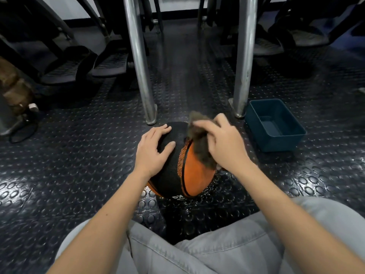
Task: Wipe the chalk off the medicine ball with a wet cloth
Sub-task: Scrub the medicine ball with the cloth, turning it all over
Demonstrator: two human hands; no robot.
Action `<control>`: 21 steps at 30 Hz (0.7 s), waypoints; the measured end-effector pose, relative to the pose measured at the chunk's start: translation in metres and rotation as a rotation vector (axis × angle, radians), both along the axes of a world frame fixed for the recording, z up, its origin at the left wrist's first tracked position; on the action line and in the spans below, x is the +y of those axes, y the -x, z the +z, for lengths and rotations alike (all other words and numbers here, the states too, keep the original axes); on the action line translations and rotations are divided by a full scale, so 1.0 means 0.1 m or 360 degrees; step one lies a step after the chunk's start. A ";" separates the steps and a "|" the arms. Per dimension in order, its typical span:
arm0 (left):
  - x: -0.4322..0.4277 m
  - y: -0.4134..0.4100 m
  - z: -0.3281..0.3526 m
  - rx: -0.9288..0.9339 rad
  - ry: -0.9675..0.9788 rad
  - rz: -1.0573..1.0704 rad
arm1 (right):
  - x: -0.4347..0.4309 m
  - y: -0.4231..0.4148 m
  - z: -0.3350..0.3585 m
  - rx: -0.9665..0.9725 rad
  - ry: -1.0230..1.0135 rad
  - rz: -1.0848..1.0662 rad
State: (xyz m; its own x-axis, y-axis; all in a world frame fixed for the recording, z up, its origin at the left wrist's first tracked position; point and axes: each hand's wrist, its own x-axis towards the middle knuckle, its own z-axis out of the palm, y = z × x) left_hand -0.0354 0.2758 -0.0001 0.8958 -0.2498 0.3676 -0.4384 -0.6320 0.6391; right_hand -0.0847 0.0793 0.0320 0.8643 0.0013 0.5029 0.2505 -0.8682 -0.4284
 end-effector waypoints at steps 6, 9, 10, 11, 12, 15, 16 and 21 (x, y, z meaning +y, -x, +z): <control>0.01 -0.05 0.01 -0.0107 -0.0058 -0.0199 | -0.36 -0.10 -0.05 0.0730 0.0038 -0.0488; -0.04 -0.06 0.15 0.0039 -0.0119 -0.0201 | -0.22 -0.07 0.07 0.0415 -0.0255 -0.0246; -0.10 -0.07 0.22 0.0101 -0.0221 -0.0150 | -0.13 -0.05 0.06 0.0380 -0.0258 -0.0131; -0.19 -0.07 0.29 0.0169 -0.0337 -0.0070 | -0.05 -0.02 0.03 0.0398 -0.0245 -0.0052; -0.30 -0.06 0.34 0.0233 -0.0395 0.0038 | -0.02 -0.01 0.00 0.0436 -0.0256 -0.0021; -0.58 0.03 0.32 0.0279 -0.0289 0.0405 | -0.13 -0.04 -0.11 0.0531 -0.0389 -0.0015; -0.62 0.06 0.28 0.0226 -0.0253 0.0468 | -0.20 -0.05 -0.15 0.0586 -0.0368 -0.0075; -0.49 0.12 0.19 0.0063 -0.0194 0.0471 | -0.49 -0.10 -0.23 0.0983 -0.0191 -0.0552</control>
State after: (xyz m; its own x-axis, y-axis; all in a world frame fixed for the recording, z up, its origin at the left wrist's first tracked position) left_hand -0.0470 0.2266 0.0188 0.9491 -0.0163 0.3145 -0.2005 -0.8012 0.5638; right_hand -0.0746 0.0303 0.0091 0.9317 -0.3496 -0.0989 -0.3503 -0.7917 -0.5005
